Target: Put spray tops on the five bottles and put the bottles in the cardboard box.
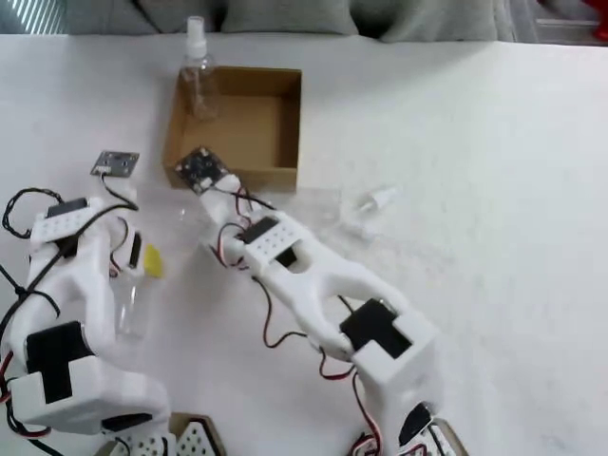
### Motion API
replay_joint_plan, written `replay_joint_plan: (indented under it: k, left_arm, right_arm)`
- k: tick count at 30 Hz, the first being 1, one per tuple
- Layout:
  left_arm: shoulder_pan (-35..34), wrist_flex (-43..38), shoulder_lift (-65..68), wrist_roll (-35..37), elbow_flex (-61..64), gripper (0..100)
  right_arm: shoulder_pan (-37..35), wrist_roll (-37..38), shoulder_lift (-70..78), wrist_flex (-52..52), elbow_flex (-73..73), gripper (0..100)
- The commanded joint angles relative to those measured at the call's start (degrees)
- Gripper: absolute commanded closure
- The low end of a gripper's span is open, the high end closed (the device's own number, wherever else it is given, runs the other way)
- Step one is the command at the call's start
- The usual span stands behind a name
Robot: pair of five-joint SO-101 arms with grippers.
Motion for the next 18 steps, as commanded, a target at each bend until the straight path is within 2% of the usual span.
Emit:
replay_joint_plan:
  k: [1, 7, 14, 18]
  left_arm:
    - [-0.31, 0.53, 0.04, 0.18, -2.37, 80]
    - [-0.31, 0.53, 0.04, 0.18, -2.37, 80]
    - [-0.31, 0.44, 0.04, 0.09, -2.37, 80]
    - [-0.31, 0.44, 0.04, 0.09, -2.37, 80]
  right_arm:
    - [2.33, 0.18, -7.6, 5.32, -1.23, 98.3]
    - [7.69, 0.09, -18.68, 21.14, -1.23, 98.1]
    - [17.8, 0.09, -31.6, 42.15, -1.05, 98.1]
    - [26.15, 0.35, -37.58, 46.55, 4.13, 98.1]
